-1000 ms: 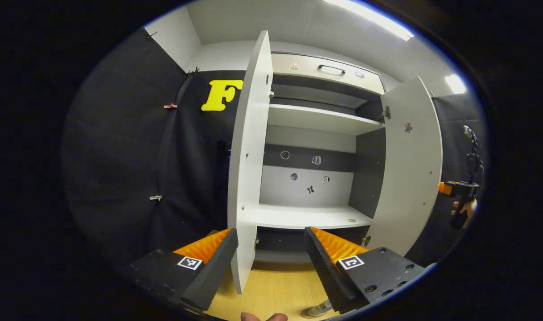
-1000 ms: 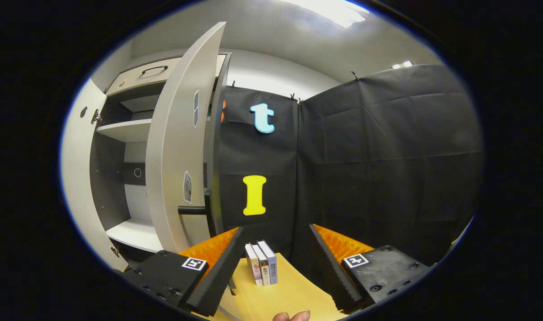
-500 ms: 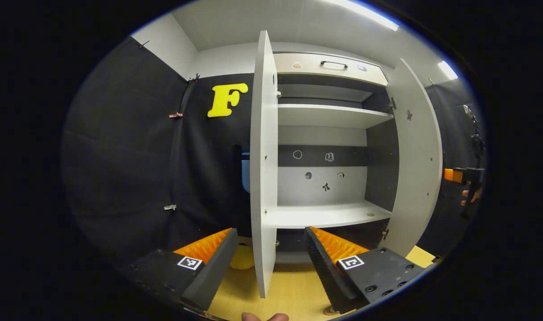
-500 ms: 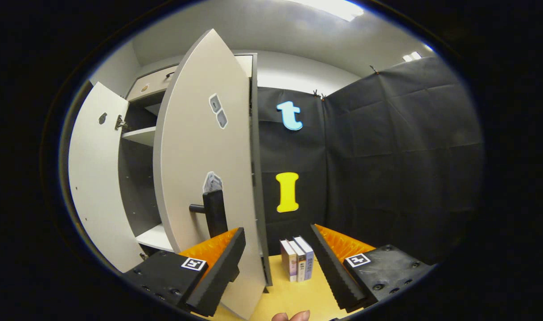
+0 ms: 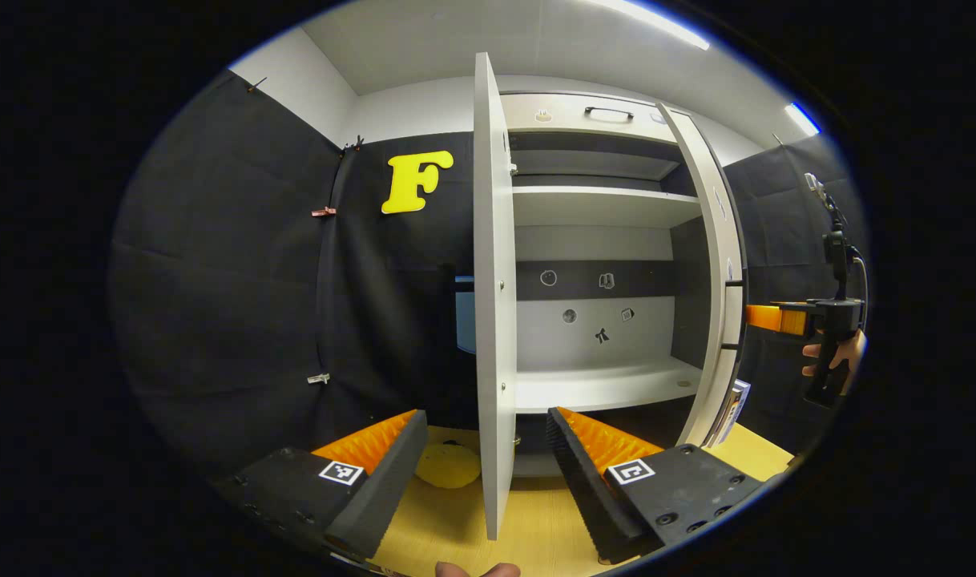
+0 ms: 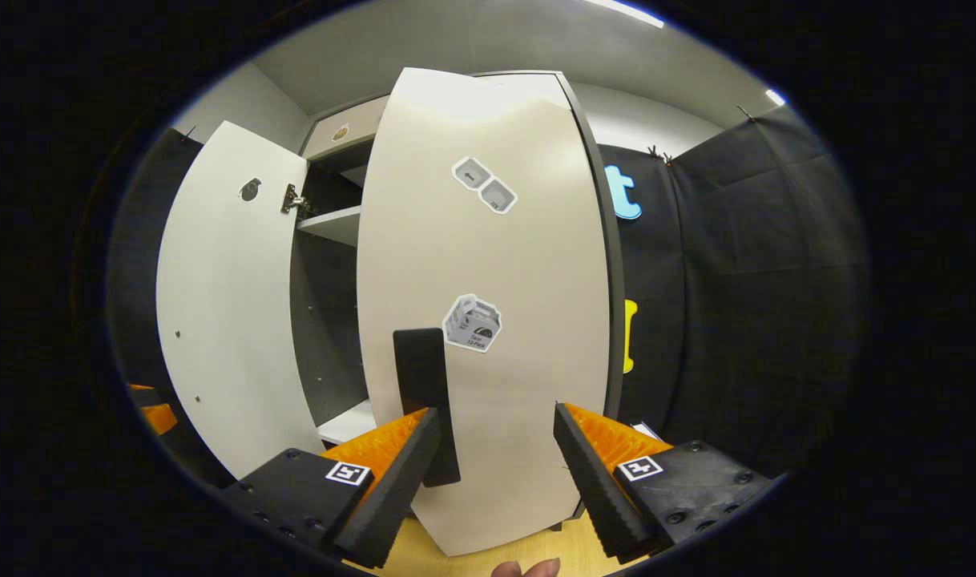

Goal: Grasp the bottle in the cabinet with the left hand and place it on the coaster, then close the right door with the right hand and the left door with the left hand.

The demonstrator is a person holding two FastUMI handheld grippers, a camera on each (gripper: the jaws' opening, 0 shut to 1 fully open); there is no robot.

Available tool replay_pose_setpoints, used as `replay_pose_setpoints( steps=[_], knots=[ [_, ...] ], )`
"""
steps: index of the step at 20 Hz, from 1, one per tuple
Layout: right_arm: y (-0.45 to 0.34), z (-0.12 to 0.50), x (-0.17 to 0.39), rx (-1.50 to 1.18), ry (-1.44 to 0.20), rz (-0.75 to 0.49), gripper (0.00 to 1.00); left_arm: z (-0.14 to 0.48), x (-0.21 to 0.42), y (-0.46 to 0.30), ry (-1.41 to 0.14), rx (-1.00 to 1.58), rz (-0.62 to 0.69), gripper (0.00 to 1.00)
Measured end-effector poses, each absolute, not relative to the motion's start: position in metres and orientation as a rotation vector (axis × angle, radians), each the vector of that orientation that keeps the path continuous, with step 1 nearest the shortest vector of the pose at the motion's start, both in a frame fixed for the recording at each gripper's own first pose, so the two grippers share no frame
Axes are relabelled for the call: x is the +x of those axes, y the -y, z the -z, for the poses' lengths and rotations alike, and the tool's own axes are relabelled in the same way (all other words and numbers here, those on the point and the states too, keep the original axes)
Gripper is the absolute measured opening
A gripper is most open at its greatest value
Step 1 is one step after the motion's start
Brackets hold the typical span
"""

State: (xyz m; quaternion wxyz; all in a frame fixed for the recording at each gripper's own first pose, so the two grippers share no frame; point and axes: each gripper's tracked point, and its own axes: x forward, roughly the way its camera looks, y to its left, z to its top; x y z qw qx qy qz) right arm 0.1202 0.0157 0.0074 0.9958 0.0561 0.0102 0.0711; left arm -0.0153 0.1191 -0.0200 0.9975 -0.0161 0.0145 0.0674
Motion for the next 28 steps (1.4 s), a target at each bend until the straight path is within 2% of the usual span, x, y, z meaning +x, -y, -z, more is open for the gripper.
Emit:
replay_pose_setpoints(
  steps=[9, 15, 23, 28],
  knots=[
    [-0.041, -0.004, 0.151, 0.118, -0.022, -0.131, 0.97, 0.013, -0.014, -0.133, -0.027, -0.022, -0.158, 0.95],
    [-0.048, -0.003, 0.16, 0.118, -0.033, -0.123, 0.97, 0.003, -0.016, -0.177, -0.018, 0.036, -0.245, 0.95],
    [-0.023, 0.0, 0.118, 0.132, -0.058, -0.096, 0.97, 0.005, 0.027, -0.224, -0.01, 0.013, -0.311, 0.95],
    [0.004, -0.002, 0.091, 0.109, -0.061, -0.062, 0.97, 0.021, 0.054, -0.229, -0.026, -0.036, -0.289, 0.95]
  ],
)
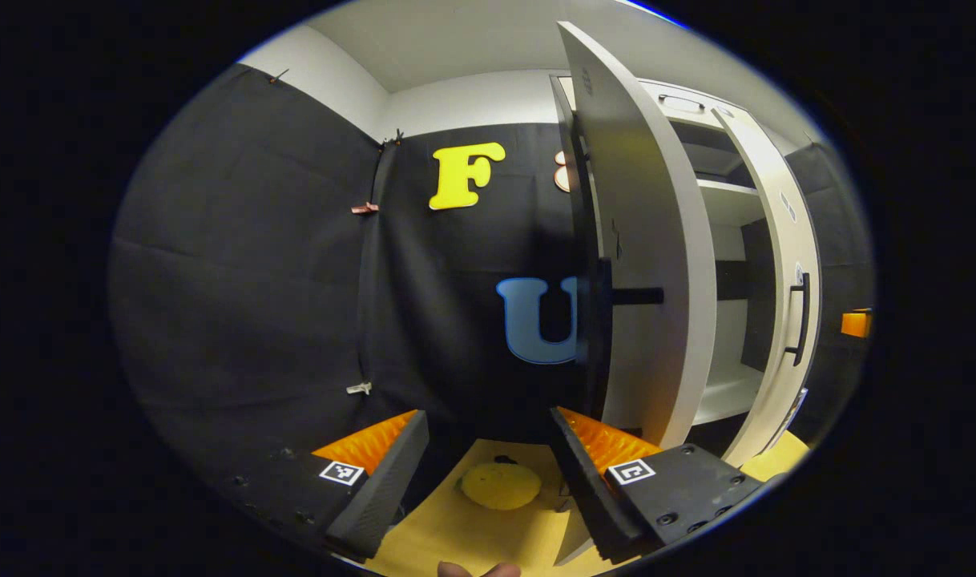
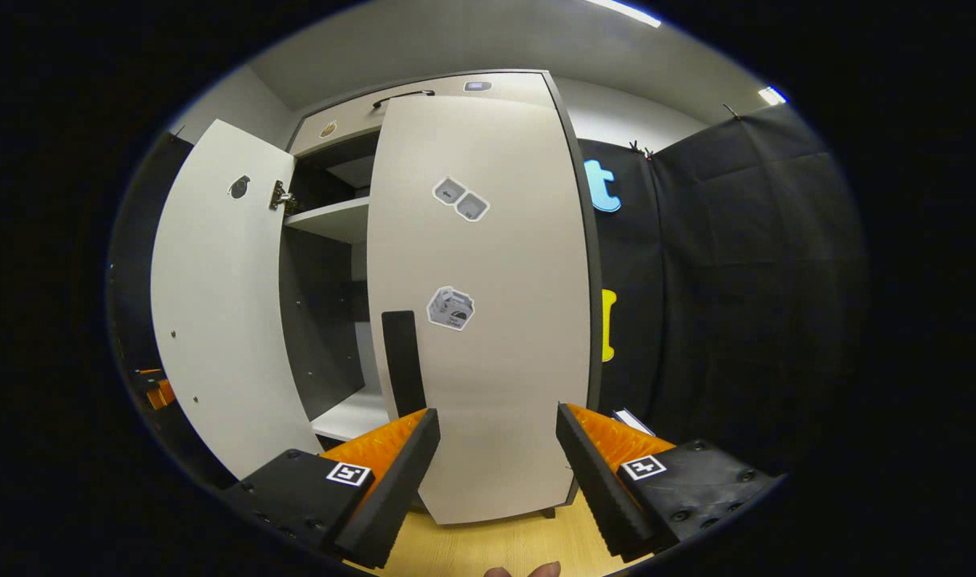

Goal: Grasp the bottle in the cabinet with the left hand and place it on the coaster, then close the right door with the right hand and the left door with the left hand.

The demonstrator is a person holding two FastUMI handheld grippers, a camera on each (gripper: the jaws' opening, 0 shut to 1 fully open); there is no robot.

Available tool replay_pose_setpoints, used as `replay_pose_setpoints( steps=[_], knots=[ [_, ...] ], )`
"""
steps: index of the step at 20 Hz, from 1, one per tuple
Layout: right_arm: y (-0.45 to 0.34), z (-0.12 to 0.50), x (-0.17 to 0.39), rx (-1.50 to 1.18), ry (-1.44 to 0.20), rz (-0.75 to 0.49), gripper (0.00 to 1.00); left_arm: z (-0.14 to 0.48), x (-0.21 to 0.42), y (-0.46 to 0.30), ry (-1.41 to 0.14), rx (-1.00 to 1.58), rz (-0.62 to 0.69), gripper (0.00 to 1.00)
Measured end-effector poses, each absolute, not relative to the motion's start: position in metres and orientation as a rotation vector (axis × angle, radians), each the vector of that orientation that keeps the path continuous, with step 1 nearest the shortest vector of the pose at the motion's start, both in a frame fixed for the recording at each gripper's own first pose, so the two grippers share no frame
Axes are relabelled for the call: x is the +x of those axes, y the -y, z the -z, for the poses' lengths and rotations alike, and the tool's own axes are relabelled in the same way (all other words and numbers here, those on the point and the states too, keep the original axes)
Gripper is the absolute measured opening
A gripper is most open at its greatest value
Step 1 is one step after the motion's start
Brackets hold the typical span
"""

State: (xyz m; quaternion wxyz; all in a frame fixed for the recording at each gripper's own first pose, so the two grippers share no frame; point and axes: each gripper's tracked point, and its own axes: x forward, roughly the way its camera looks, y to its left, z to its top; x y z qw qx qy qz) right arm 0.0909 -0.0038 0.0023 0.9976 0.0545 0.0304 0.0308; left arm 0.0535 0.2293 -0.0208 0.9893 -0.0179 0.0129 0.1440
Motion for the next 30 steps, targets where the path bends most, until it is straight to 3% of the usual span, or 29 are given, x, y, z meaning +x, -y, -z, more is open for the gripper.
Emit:
replay_pose_setpoints(
  steps=[6, 15, 23, 28, 30],
  knots=[
    [0.028, -0.005, 0.076, 0.127, -0.051, -0.008, 0.97, 0.019, 0.056, -0.213, -0.032, -0.024, -0.23, 0.92],
    [0.02, -0.025, 0.067, 0.033, 0.111, -0.068, 0.97, 0.013, 0.065, -0.128, -0.031, -0.046, -0.092, 0.92],
    [0.056, -0.011, 0.076, 0.091, 0.043, -0.057, 0.96, 0.017, 0.103, -0.061, -0.035, -0.15, -0.001, 0.89],
    [0.067, 0.0, 0.078, 0.036, -0.002, -0.068, 0.98, 0.012, 0.13, -0.023, -0.029, -0.093, 0.031, 0.94],
    [0.075, 0.001, 0.081, 0.041, -0.008, -0.065, 0.97, 0.011, 0.133, -0.022, -0.029, -0.066, 0.022, 0.89]
  ],
)
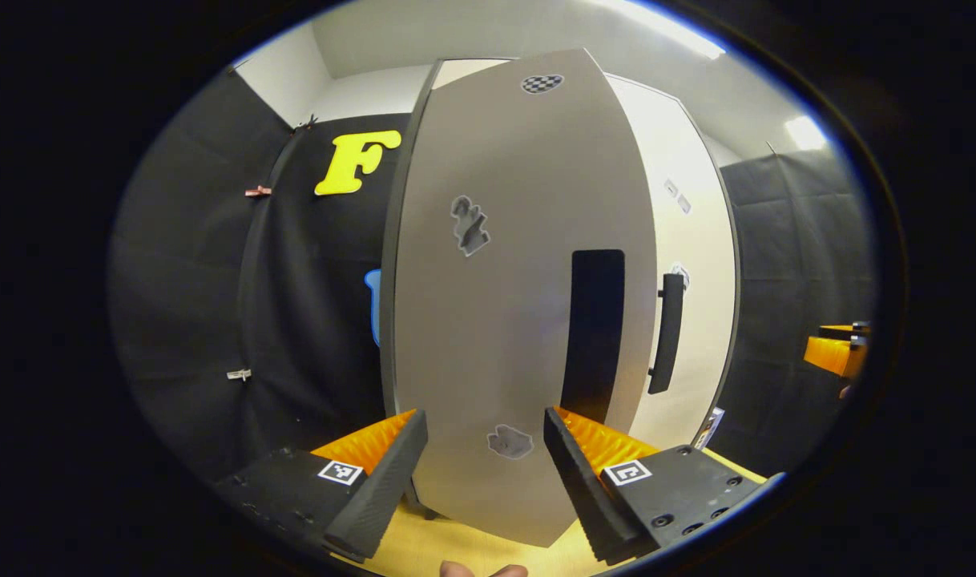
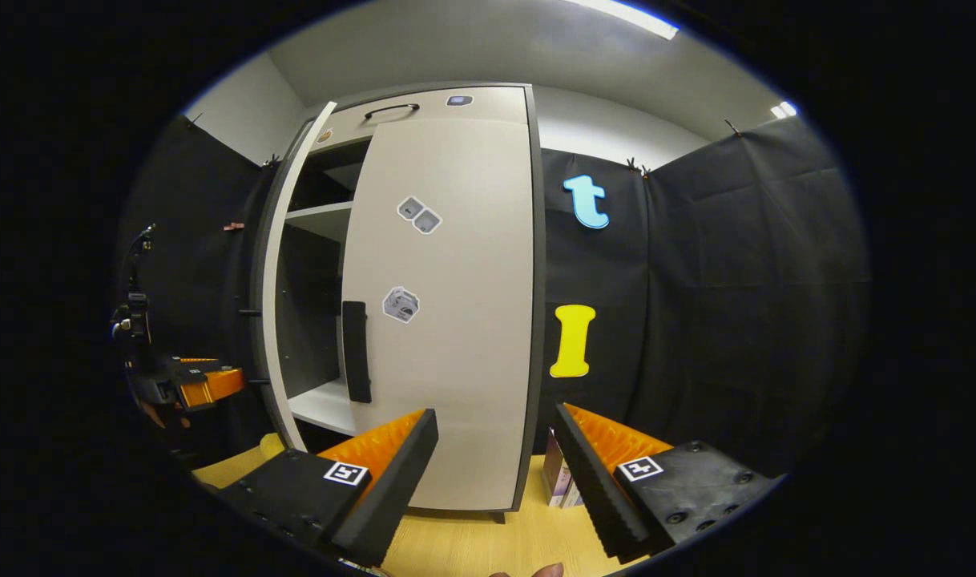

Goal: Grasp the bottle in the cabinet with the left hand and place it on the coaster, then close the right door with the right hand and the left door with the left hand.

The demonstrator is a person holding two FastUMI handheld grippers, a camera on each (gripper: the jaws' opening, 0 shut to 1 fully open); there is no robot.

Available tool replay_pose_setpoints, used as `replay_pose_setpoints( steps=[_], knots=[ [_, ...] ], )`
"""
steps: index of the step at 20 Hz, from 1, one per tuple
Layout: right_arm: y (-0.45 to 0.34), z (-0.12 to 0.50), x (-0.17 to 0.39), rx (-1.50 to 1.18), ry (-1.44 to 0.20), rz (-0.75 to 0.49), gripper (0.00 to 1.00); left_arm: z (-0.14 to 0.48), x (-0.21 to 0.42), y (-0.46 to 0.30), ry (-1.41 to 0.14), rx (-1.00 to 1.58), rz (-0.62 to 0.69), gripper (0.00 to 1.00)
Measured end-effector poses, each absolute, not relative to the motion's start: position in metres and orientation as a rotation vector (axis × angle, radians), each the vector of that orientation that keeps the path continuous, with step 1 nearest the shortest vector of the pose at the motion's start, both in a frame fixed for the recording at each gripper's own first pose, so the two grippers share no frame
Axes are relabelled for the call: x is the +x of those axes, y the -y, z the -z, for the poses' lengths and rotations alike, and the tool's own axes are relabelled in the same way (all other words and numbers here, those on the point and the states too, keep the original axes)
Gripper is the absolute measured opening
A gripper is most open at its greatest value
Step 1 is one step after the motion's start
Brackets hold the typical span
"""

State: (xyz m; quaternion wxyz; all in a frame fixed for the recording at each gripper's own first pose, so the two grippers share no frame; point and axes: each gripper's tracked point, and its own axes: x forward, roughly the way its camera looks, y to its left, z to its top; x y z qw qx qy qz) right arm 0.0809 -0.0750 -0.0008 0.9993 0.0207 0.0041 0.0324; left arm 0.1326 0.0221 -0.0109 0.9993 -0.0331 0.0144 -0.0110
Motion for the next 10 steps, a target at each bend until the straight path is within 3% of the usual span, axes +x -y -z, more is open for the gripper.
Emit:
replay_pose_setpoints(
  steps=[2, 3, 6, 7, 8, 9, 10],
  knots=[
    [0.079, -0.001, 0.083, 0.063, -0.008, -0.062, 0.97, 0.01, 0.131, -0.019, -0.022, -0.077, 0.044, 0.94],
    [0.081, 0.0, 0.084, 0.068, -0.008, -0.06, 0.97, 0.009, 0.132, -0.015, -0.012, -0.088, 0.061, 0.9],
    [0.079, 0.001, 0.087, 0.066, -0.012, -0.066, 0.97, 0.012, 0.134, -0.02, -0.025, -0.062, 0.049, 0.94],
    [0.078, 0.002, 0.087, 0.063, -0.013, -0.07, 0.97, 0.013, 0.134, -0.017, -0.024, -0.066, 0.052, 0.9],
    [0.077, 0.002, 0.088, 0.056, -0.014, -0.074, 0.97, 0.016, 0.137, -0.013, -0.024, -0.072, 0.052, 0.94],
    [0.076, 0.003, 0.088, 0.048, -0.014, -0.075, 0.97, 0.017, 0.141, -0.01, -0.026, -0.077, 0.051, 0.9],
    [0.077, 0.003, 0.088, 0.042, -0.015, -0.071, 0.97, 0.013, 0.151, -0.001, -0.028, -0.077, 0.049, 0.94]
  ],
)
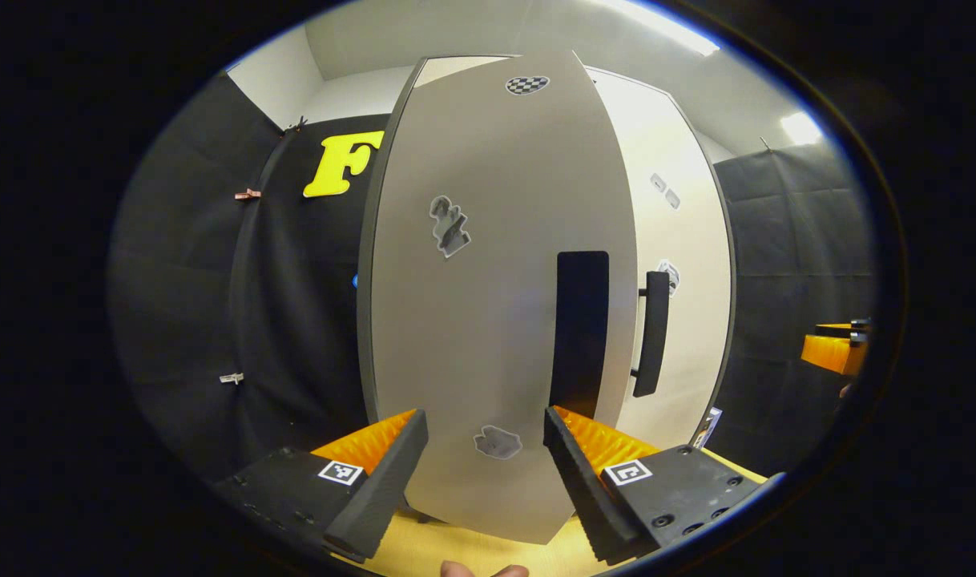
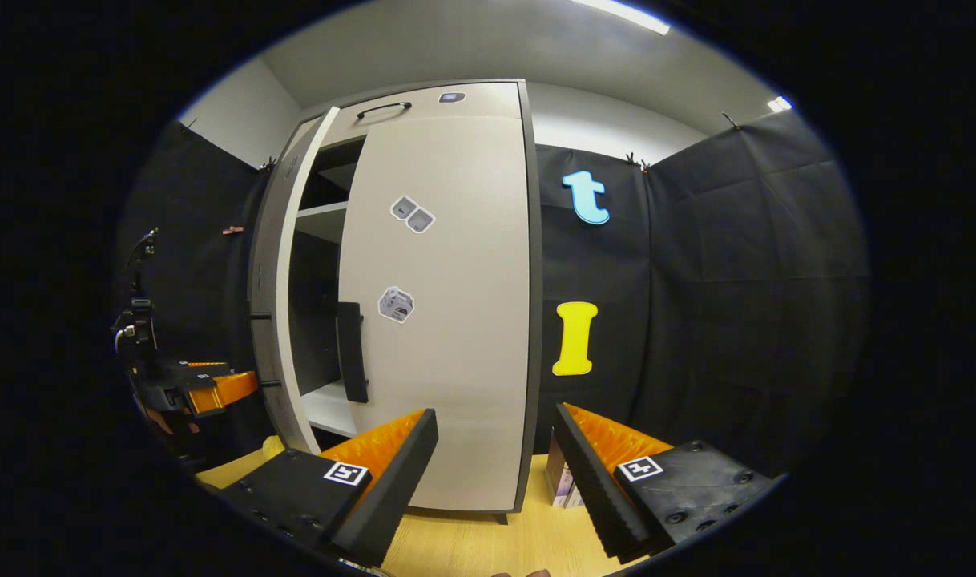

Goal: Grasp the bottle in the cabinet with the left hand and place it on the coaster, then close the right door with the right hand and the left door with the left hand.

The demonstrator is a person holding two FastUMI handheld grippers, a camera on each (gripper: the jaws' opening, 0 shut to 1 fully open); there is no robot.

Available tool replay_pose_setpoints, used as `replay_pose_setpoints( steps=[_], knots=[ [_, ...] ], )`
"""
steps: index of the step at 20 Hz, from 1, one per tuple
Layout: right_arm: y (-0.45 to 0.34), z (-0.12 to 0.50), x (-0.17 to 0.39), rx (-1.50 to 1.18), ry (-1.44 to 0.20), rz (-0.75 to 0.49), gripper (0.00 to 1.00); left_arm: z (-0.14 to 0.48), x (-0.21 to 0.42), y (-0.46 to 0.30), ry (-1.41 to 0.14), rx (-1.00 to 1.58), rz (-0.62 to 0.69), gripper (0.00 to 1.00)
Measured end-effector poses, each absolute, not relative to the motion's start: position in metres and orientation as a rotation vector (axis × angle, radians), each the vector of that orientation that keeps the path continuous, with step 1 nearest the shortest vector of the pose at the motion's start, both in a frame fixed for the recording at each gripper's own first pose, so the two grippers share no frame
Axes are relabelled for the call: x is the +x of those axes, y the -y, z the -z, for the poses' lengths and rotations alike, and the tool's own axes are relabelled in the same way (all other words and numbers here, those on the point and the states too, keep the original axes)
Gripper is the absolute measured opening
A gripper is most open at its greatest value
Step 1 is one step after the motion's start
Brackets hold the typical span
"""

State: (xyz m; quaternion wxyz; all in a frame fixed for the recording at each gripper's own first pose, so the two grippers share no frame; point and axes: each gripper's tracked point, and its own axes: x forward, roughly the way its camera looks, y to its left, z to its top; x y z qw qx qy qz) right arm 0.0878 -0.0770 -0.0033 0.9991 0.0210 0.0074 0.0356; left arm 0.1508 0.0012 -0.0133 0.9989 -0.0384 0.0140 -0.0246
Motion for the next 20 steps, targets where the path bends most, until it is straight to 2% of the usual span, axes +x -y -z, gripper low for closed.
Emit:
replay_pose_setpoints(
  steps=[2, 3, 4, 5, 6, 9, 10, 11, 12, 14, 17, 19, 20],
  knots=[
    [0.076, 0.003, 0.088, 0.043, -0.015, -0.073, 0.97, 0.012, 0.162, 0.007, -0.028, -0.068, 0.04, 0.94],
    [0.076, 0.003, 0.089, 0.047, -0.014, -0.074, 0.97, 0.012, 0.165, 0.01, -0.027, -0.065, 0.036, 0.9],
    [0.077, 0.003, 0.09, 0.051, -0.014, -0.076, 0.97, 0.013, 0.169, 0.012, -0.027, -0.065, 0.032, 0.94],
    [0.078, 0.003, 0.09, 0.055, -0.013, -0.076, 0.97, 0.013, 0.173, 0.014, -0.028, -0.067, 0.031, 0.9],
    [0.079, 0.003, 0.09, 0.056, -0.015, -0.077, 0.97, 0.013, 0.177, 0.015, -0.027, -0.07, 0.03, 0.94],
    [0.082, 0.005, 0.093, 0.055, -0.018, -0.075, 0.97, 0.012, 0.187, 0.018, -0.027, -0.07, 0.021, 0.94],
    [0.083, 0.005, 0.094, 0.054, -0.019, -0.073, 0.97, 0.012, 0.19, 0.02, -0.027, -0.067, 0.017, 0.9],
    [0.084, 0.007, 0.095, 0.055, -0.021, -0.073, 0.97, 0.012, 0.193, 0.021, -0.026, -0.064, 0.012, 0.94],
    [0.084, 0.006, 0.095, 0.058, -0.022, -0.077, 0.97, 0.012, 0.196, 0.023, -0.026, -0.06, 0.007, 0.9],
    [0.084, 0.007, 0.097, 0.06, -0.023, -0.079, 0.97, 0.013, 0.2, 0.024, -0.027, -0.051, 0.001, 0.94],
    [0.083, 0.007, 0.099, 0.064, -0.024, -0.076, 0.97, 0.011, 0.199, 0.022, -0.022, -0.059, 0.003, 0.94],
    [0.08, 0.004, 0.097, 0.068, -0.021, -0.075, 0.97, 0.009, 0.195, 0.025, -0.028, -0.056, 0.025, 0.9],
    [0.078, 0.003, 0.096, 0.072, -0.019, -0.078, 0.97, 0.007, 0.191, 0.025, -0.025, -0.044, 0.027, 0.94]
  ],
)
